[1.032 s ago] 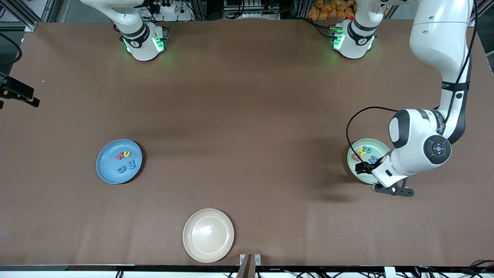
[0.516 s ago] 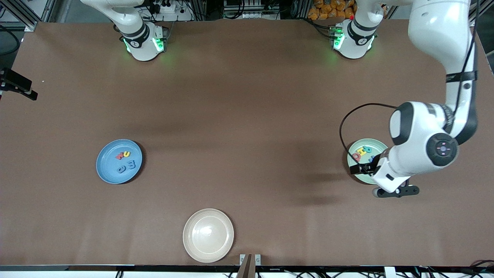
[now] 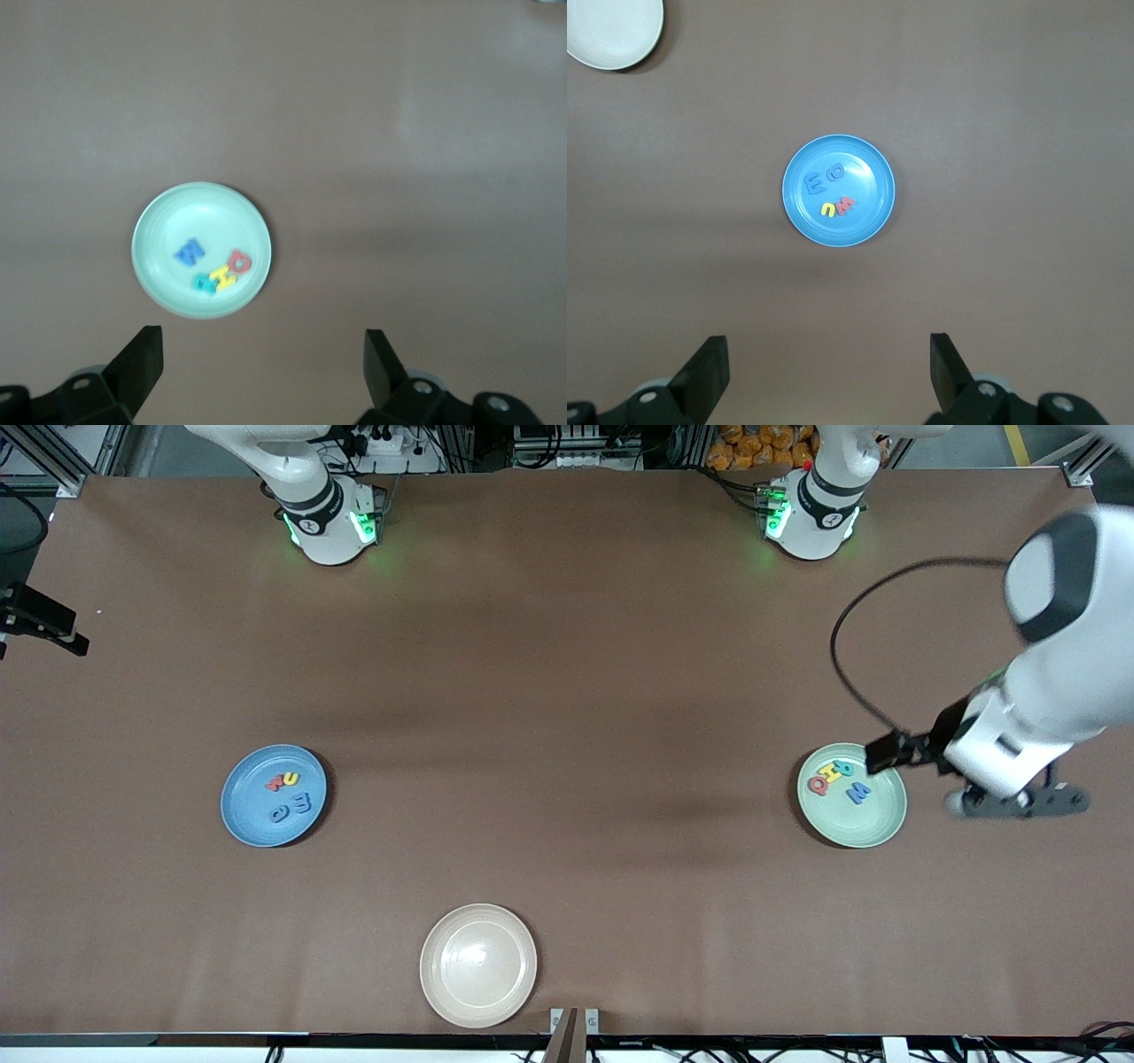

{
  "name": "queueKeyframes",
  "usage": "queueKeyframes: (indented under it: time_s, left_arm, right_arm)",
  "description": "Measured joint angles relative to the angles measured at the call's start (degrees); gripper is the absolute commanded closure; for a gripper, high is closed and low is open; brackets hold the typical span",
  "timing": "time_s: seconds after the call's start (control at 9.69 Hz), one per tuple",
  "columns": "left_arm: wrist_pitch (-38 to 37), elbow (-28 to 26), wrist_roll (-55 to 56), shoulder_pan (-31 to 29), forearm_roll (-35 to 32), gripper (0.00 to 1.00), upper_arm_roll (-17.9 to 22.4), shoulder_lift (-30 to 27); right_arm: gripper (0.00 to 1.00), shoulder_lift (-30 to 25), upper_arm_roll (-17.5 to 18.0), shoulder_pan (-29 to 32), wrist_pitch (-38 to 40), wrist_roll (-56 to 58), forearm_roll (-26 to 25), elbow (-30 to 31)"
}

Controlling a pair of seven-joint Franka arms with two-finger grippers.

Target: Sort upper and lower case letters into plates

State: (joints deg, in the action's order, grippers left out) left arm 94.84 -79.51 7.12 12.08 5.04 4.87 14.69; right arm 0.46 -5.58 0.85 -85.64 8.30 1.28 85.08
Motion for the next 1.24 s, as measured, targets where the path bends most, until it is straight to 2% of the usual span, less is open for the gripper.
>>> queueKeyframes:
  time_s: [0.21, 0.62, 1.24]
  left_arm:
    - [-3.72, -0.89, -1.10, -0.26, -0.01, 0.00, 0.54, -4.39]
    - [-5.73, -4.05, -1.25, -3.67, -0.12, 0.00, 0.68, -8.95]
    - [-5.75, -5.89, -3.07, -5.22, -0.34, 0.00, 0.66, -10.03]
  right_arm:
    - [0.00, 0.00, -0.01, 0.00, -0.03, 0.00, 0.00, 0.09]
    - [0.00, 0.00, -0.01, 0.00, -0.06, 0.00, 0.00, 0.12]
    - [0.00, 0.00, 0.00, 0.00, -0.21, 0.00, 0.00, 0.14]
